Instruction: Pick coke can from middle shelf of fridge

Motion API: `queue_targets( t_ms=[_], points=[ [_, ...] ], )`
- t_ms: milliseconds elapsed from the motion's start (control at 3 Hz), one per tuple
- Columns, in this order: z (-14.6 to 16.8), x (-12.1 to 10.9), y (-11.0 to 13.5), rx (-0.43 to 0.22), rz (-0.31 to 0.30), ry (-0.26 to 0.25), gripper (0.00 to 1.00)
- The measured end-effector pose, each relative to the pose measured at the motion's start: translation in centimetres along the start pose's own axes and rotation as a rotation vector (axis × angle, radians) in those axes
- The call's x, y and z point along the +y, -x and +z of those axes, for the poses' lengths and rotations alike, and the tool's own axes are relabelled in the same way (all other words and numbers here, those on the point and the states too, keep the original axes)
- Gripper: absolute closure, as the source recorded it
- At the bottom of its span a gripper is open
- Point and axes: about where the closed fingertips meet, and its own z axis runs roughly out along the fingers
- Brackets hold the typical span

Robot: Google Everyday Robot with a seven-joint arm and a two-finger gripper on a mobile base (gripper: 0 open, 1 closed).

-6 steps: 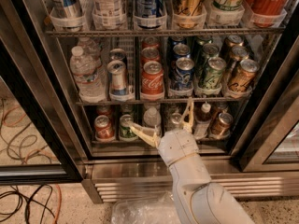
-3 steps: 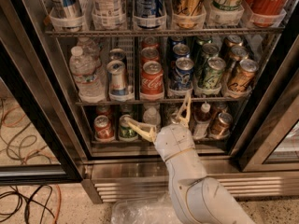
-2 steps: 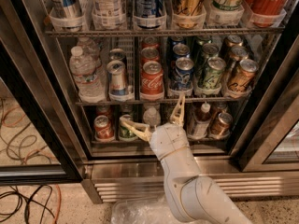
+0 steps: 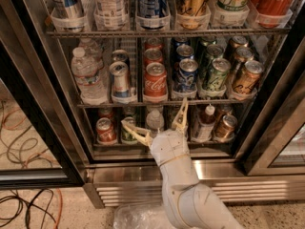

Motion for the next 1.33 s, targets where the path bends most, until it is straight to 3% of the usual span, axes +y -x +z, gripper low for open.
queue_targets(
  t_ms=[333,667,1333],
  points=[
    [0.2,0.7,-0.2,-0.05,0.006,-0.022,0.0],
    [0.2,0.6,-0.2,-0.05,0.008,-0.025,0.0],
    [1.8,-0.4,0.7,-0.107,0.036,-0.125,0.0]
  ],
)
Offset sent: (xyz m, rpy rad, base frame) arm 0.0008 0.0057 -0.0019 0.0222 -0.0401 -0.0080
